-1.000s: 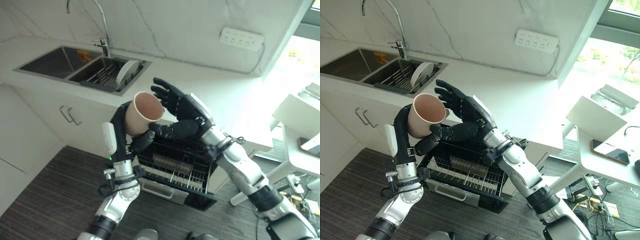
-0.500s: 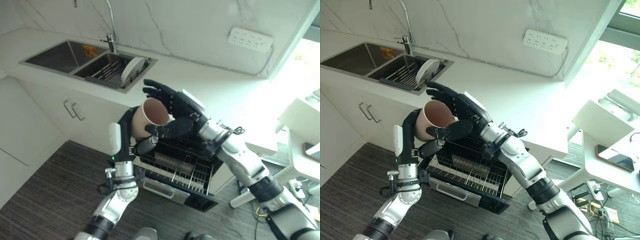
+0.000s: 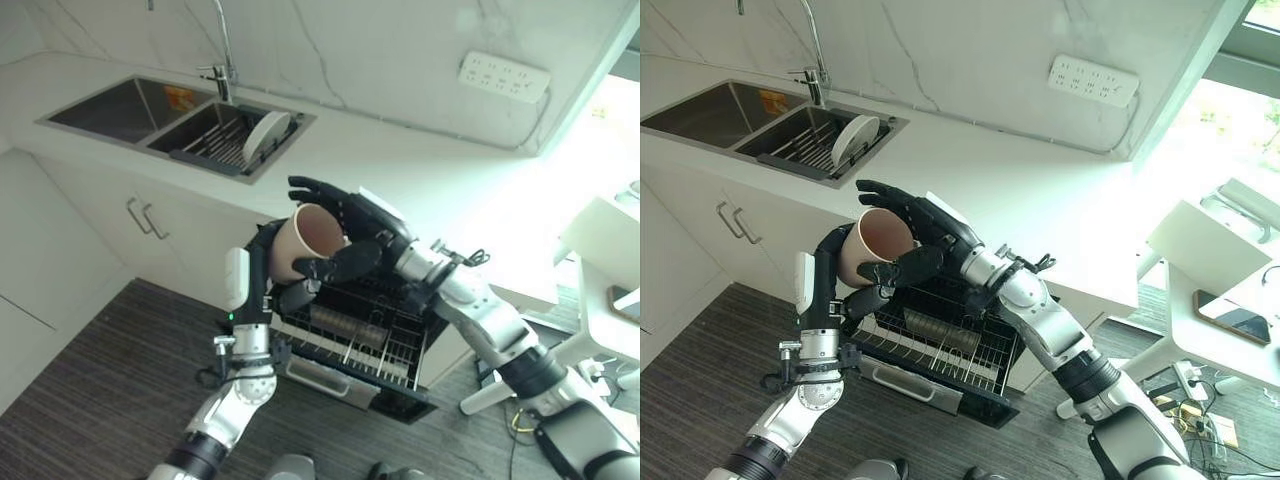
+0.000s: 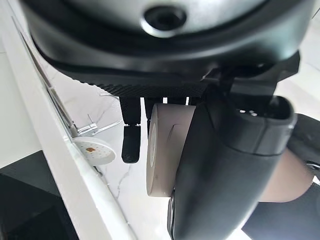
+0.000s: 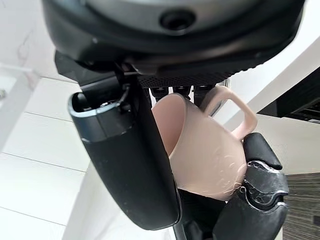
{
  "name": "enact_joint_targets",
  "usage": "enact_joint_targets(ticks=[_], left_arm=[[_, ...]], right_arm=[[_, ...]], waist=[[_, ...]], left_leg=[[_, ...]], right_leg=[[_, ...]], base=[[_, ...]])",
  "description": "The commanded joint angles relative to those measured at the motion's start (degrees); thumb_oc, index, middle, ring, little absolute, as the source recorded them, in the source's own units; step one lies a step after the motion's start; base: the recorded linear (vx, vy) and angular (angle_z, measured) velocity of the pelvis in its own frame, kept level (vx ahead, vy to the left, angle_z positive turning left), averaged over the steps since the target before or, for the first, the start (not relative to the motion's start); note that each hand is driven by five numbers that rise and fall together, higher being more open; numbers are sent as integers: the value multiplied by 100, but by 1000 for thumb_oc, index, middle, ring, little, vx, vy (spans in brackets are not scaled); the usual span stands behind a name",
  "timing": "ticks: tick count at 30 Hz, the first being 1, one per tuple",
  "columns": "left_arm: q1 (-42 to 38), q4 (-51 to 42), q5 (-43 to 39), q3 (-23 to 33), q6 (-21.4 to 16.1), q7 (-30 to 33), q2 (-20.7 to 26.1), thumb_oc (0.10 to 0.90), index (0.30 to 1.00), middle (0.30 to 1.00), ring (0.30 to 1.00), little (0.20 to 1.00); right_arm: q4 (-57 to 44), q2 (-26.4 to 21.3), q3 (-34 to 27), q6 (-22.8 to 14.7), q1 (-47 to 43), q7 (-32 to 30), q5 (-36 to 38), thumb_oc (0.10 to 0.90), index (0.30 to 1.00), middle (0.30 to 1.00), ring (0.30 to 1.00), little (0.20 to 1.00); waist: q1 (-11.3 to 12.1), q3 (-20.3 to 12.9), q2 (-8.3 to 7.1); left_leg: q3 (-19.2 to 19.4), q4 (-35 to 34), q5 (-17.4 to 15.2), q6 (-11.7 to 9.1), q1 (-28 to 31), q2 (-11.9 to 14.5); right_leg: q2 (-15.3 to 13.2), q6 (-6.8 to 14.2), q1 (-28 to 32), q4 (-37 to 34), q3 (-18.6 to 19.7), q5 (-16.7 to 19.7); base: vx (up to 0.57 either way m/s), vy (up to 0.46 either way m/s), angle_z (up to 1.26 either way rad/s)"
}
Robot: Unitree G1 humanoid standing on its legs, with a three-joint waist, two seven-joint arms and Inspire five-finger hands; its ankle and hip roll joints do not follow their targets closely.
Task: Place the dishes in the dishwasher.
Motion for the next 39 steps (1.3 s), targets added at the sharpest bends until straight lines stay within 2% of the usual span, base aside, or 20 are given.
enact_joint_targets(ticks=[1, 4, 17, 24, 26, 27, 28, 32, 35, 39], left_arm=[[-828, -595, -76, -195, -428, 21, 233, 400, 300, 300, 300, 300], [-776, -673, -226, -145, -396, -141, 261, 400, 300, 300, 300, 300], [-663, -838, -224, -52, -360, -122, 303, 400, 300, 300, 300, 300], [-813, -561, -237, -11, -385, -5, 316, 400, 300, 300, 300, 300], [-849, -539, -234, -9, -382, -10, 307, 400, 300, 300, 300, 300], [-857, -538, -218, -9, -383, -7, 302, 400, 300, 300, 300, 300], [-861, -534, -177, -17, -386, 18, 294, 400, 300, 300, 300, 300], [-888, -534, -176, -34, -360, -4, 297, 400, 300, 300, 300, 300], [-941, -275, -81, -102, -523, 115, 243, 400, 300, 300, 300, 300], [-925, -120, 28, -159, -569, 180, 213, 400, 300, 300, 300, 300]], right_arm=[[-86, -39, -117, -445, -840, -70, -197, 800, 900, 900, 900, 900], [-113, -129, -179, -433, -779, -42, -207, 800, 900, 900, 900, 900], [-36, -292, -223, -464, -788, -162, -643, 800, 900, 900, 900, 900], [36, -349, -184, -503, -831, -176, -729, 800, 900, 900, 900, 900], [33, -346, -181, -480, -842, -162, -769, 530, 495, 495, 495, 495], [34, -345, -171, -473, -845, -164, -786, 486, 429, 429, 429, 429], [44, -350, -149, -487, -856, -163, -819, 400, 300, 300, 300, 300], [52, -355, -98, -543, -896, -182, -949, 400, 300, 300, 300, 300], [30, -347, -21, -637, -975, -222, -1081, 400, 300, 300, 300, 300], [0, -351, 24, -659, -1045, -366, -904, 400, 300, 300, 300, 300]], waist=[[74, -217, -46], [76, -204, -56], [96, -181, -66], [41, -202, -62], [38, -205, -63], [39, -203, -63], [36, -199, -64], [35, -200, -63], [25, -199, -71], [31, -191, -80]], left_leg=[[169, 247, -525, -171, -20, 269], [164, 247, -527, -170, -24, 266], [168, 247, -519, -167, -26, 265], [195, 247, -515, -170, -11, 275], [193, 247, -514, -170, -12, 274], [192, 247, -513, -170, -12, 274], [195, 247, -516, -170, -8, 277], [194, 247, -519, -170, -2, 275], [207, 247, -526, -161, 0, 271], [219, 247, -527, -164, 0, 280]], right_leg=[[-205, 606, 516, -274, 371, -307], [-211, 612, 510, -274, 365, -303], [-217, 614, 512, -274, 345, -292], [-209, 618, 510, -274, 368, -284], [-208, 621, 511, -274, 374, -285], [-209, 621, 511, -274, 374, -284], [-209, 620, 514, -274, 377, -287], [-206, 621, 514, -274, 385, -286], [-202, 622, 511, -274, 402, -280], [-197, 617, 508, -274, 412, -279]], base=[[0, 0, 0], [-18, -4, 4], [-1, -1, 0], [0, 0, 0], [0, 0, 0], [0, 0, 0], [0, 0, 0], [0, 0, 0], [0, 0, 0], [0, 0, 0]])
